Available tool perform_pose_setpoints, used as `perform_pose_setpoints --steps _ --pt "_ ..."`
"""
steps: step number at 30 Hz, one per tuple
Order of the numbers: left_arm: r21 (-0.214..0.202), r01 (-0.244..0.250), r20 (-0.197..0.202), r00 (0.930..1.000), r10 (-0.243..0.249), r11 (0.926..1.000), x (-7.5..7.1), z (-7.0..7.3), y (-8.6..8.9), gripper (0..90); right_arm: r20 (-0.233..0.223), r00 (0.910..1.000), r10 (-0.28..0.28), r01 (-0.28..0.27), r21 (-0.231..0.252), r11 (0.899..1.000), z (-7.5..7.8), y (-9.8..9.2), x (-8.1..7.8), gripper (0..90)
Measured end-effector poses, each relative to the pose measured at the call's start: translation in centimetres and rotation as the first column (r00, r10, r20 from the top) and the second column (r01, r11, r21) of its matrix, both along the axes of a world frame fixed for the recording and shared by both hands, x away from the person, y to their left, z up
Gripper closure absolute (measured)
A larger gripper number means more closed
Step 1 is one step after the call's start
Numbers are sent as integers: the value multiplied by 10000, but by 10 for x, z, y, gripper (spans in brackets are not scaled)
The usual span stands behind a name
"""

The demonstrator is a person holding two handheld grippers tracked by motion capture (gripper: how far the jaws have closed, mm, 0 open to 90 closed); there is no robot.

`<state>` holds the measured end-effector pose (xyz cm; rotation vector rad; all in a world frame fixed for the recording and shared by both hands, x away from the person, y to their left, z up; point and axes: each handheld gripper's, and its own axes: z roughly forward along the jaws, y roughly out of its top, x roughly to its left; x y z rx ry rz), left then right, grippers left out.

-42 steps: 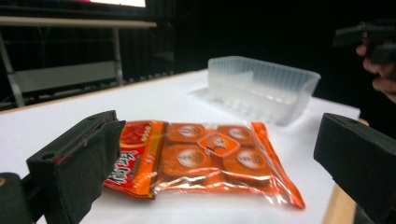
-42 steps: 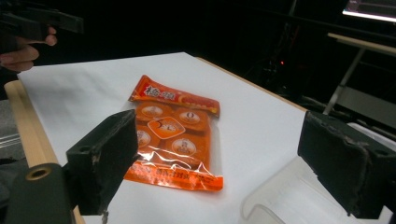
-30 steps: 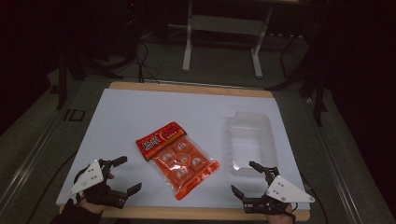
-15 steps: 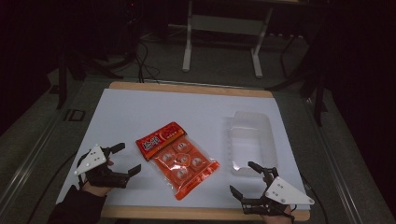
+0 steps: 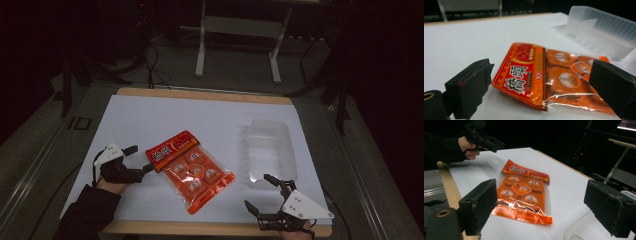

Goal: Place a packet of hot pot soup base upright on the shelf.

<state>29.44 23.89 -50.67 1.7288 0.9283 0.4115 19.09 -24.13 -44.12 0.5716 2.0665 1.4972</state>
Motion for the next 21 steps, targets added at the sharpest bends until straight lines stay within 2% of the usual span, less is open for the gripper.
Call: perform_pose_setpoints --steps 6,7,9,13,15,16,17,19,20,21 --pt "408 -358 -641 9972 384 9985 18 -12 -4 46 -198 9997 114 -113 29 9999 -1 0 1 125" --pt "408 -358 -641 9972 384 9985 18 -12 -4 46 -198 9997 114 -113 29 9999 -1 0 1 125" --pt "662 -528 -835 9948 583 9964 26 -18 -6 65 -207 9997 146 -146 -20 9999 -1 1 0 125" --pt "863 -871 -1304 9866 979 9925 36 -24 -8 67 -213 9997 146 -146 4 9999 -1 1 0 125" --pt "1088 -1042 -1445 9823 1194 9886 40 -26 -9 111 -234 9996 131 -131 13 9999 -1 0 1 125" --pt "1034 -1061 -1588 9798 1217 9890 41 -27 -8 148 -252 9996 148 -147 29 9999 -1 0 1 125" --pt "947 -1048 -1695 9782 1197 9900 42 -27 -8 148 -252 9996 148 -147 29 9999 -1 0 1 125" --pt "1064 -979 -1990 9729 1177 9895 46 -29 -10 166 -264 9995 156 -155 28 9999 -1 0 1 125" --pt "1155 -934 -2064 9716 1158 9889 47 -31 -10 204 -268 9995 166 -166 27 9999 -2 0 1 125" --pt "1192 -920 -2116 9705 1158 9886 47 -32 -11 204 -268 9995 166 -166 27 9999 -2 0 1 125"
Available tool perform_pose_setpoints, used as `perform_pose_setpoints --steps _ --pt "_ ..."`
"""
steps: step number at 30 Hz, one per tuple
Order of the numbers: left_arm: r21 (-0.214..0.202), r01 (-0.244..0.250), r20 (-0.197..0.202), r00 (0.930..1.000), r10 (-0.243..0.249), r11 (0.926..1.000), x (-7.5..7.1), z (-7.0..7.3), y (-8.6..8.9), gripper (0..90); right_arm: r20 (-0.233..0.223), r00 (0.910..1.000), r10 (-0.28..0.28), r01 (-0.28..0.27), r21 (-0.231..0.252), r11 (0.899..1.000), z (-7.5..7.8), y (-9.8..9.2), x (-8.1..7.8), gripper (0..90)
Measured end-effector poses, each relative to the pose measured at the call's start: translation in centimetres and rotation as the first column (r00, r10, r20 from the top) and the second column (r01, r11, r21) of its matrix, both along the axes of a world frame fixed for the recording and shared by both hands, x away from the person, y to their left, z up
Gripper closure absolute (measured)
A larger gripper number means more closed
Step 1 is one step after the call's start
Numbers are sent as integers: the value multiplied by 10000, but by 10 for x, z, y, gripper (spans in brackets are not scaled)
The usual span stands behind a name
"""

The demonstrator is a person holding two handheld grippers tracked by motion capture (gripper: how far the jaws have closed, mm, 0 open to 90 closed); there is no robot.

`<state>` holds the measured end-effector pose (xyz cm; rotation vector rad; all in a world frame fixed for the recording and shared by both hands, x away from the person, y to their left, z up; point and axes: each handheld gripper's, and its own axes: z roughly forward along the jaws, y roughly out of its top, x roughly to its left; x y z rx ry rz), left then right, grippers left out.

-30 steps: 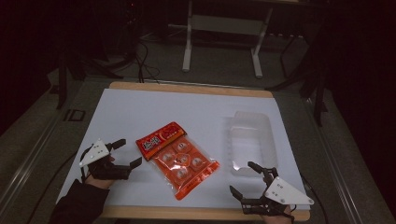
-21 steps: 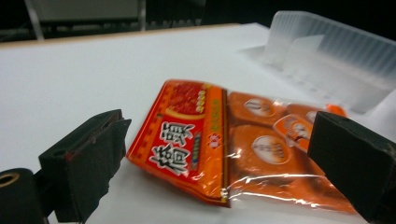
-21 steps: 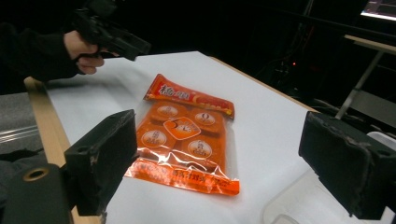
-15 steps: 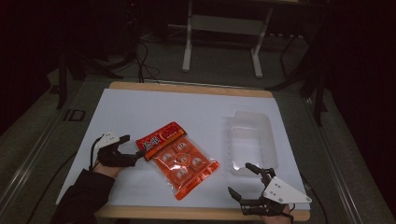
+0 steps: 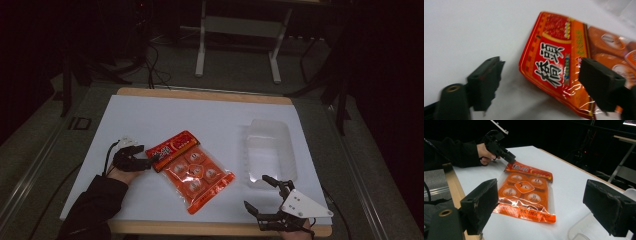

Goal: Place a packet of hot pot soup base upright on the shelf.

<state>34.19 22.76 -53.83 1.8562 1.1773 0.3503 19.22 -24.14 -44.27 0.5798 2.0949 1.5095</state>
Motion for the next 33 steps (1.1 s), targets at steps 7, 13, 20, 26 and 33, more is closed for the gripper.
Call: perform_pose_setpoints --steps 7,13,20,26,33 --pt "-250 497 -734 9960 -514 9984 4 -3 -8 427 -58 10000 3 -3 -50 10000 -1 1 0 126" --pt "-245 207 -763 9968 -225 9995 3 -4 -12 552 -96 10000 26 -26 -65 10000 -1 1 0 127" --pt "-28 398 -730 9965 -399 9992 3 -3 -21 695 -121 9999 45 -47 -87 10000 -1 1 1 129" --pt "363 451 -444 9981 -435 9983 0 -2 -29 802 -132 9999 53 -54 -76 10000 -1 1 1 130" --pt "1035 497 92 9987 -510 9934 -8 4 -40 897 -117 9999 15 -16 -47 10000 -1 1 1 130"
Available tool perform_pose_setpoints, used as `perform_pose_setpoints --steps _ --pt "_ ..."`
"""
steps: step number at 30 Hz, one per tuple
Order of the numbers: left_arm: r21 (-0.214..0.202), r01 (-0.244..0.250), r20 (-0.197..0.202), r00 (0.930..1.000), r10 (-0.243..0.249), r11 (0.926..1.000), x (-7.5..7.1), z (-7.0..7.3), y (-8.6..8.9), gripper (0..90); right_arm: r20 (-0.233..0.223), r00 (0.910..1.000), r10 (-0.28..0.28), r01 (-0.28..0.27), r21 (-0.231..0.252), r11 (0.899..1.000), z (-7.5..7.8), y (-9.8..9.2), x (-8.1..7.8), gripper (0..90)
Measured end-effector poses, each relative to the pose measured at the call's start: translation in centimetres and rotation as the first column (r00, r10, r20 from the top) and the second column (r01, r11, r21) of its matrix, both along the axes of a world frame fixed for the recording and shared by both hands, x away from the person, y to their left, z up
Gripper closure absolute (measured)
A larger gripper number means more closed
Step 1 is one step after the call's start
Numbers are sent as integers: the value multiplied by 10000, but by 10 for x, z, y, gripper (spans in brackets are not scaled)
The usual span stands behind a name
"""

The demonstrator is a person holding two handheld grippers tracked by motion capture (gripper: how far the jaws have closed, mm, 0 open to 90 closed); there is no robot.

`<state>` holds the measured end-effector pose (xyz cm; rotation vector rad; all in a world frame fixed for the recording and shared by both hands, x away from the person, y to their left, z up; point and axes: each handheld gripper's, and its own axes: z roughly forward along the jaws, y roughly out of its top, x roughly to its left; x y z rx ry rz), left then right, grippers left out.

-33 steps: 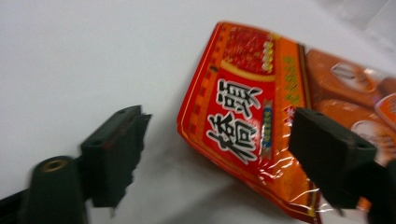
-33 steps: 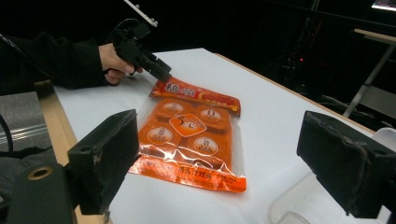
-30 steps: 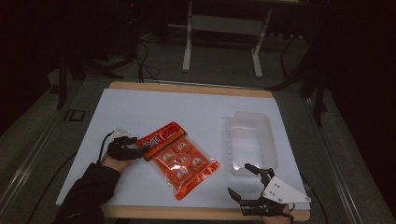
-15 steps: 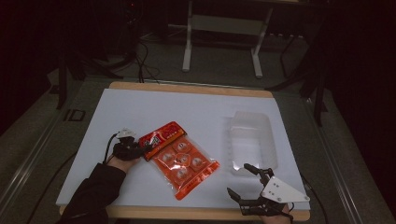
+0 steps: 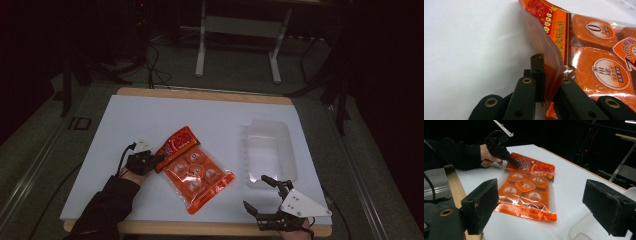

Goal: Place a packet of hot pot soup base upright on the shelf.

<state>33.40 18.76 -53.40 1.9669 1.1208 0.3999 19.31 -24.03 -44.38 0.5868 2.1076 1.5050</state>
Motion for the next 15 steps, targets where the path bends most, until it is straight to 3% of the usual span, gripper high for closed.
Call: perform_pose_setpoints --steps 5,10,13,15 --pt "-285 54 395 9992 -42 9996 -5 10 0 899 4 10000 -98 98 53 9999 1 -1 0 131" --pt "283 227 933 9953 -252 9993 -12 21 -8 900 -89 9998 -193 195 165 9997 2 -2 1 132" --pt "188 321 1105 9933 -340 9993 -14 27 -6 900 -23 9994 -335 336 254 9991 3 -3 1 131" --pt "174 462 1460 9881 -482 9988 -17 33 -6 900 -101 9993 -353 356 292 9989 4 -5 1 131"
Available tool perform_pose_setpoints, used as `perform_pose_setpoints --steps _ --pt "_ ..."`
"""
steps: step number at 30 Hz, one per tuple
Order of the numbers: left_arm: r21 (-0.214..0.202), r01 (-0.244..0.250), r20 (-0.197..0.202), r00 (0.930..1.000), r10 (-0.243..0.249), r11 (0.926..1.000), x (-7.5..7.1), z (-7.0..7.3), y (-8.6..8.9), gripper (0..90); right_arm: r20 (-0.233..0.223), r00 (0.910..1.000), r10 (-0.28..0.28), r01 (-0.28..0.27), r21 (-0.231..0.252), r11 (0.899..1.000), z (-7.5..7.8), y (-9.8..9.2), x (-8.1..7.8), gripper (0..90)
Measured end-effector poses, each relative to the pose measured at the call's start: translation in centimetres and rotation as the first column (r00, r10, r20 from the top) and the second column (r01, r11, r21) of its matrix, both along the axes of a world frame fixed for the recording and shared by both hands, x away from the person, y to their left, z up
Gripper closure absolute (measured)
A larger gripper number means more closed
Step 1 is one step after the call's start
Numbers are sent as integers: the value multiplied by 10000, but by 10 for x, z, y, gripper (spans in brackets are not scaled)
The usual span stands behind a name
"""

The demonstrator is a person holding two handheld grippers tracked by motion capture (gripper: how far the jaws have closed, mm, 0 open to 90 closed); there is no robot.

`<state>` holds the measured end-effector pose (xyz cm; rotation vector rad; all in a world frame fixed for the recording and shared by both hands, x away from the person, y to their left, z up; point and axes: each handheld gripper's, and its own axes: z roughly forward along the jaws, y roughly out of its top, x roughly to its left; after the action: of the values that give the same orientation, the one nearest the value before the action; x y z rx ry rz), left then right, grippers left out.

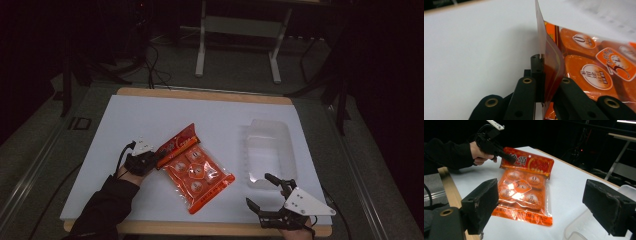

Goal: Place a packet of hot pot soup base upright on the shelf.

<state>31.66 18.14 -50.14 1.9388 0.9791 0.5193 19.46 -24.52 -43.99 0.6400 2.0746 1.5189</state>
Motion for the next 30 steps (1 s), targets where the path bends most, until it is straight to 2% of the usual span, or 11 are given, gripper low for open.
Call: perform_pose_setpoints --steps 3,7,9,13,24,30 --pt "-36 205 517 9985 -203 9998 -5 12 -1 900 -40 9998 -193 193 -63 9998 1 -2 1 129" --pt "-234 484 931 9946 -461 9986 -12 31 -4 900 -120 9994 -314 312 -160 9994 2 -3 2 119" --pt "-159 603 1172 9914 -580 9981 -16 39 -8 900 -81 9997 -244 242 -265 9994 2 -2 1 119" --pt "-327 938 1318 9873 -888 9950 -21 54 -13 900 -10 9996 -286 286 -246 9993 3 -2 1 120" --pt "-343 1334 1648 9782 -1261 9905 -36 77 -27 900 47 9984 -563 563 25 9984 8 -7 1 122" --pt "-495 1563 1810 9727 -1450 9865 -46 88 -35 900 -11 9989 -465 465 116 9989 10 -8 1 123"
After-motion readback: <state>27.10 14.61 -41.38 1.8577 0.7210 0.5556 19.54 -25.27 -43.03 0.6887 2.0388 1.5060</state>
